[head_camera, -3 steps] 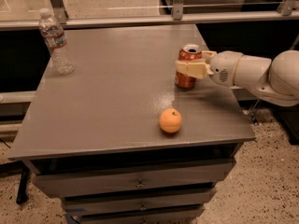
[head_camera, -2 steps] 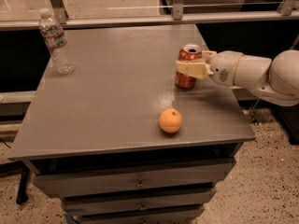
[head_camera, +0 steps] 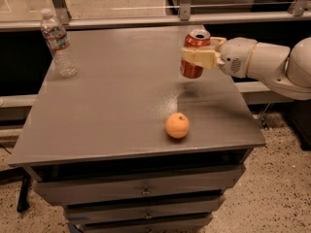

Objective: Move coke can near orange

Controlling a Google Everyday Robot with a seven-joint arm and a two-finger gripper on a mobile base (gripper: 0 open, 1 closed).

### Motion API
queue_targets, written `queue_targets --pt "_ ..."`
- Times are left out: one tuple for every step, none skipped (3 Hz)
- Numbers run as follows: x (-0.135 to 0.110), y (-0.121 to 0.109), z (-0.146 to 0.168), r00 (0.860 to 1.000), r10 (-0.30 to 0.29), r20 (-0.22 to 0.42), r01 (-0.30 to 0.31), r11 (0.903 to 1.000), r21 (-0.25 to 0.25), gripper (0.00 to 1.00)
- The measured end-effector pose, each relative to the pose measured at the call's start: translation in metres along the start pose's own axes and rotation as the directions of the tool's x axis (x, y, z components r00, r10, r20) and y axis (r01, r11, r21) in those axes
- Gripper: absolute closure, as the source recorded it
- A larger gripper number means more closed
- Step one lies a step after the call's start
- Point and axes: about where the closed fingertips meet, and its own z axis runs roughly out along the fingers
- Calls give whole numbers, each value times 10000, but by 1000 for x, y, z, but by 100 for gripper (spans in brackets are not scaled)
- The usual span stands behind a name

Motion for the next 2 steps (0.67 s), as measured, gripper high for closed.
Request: queue_targets --pt "-4 9 -6 9998 -161 -150 157 9996 -252 38" --pt "8 12 -27 9980 -89 -628 82 9999 -119 61"
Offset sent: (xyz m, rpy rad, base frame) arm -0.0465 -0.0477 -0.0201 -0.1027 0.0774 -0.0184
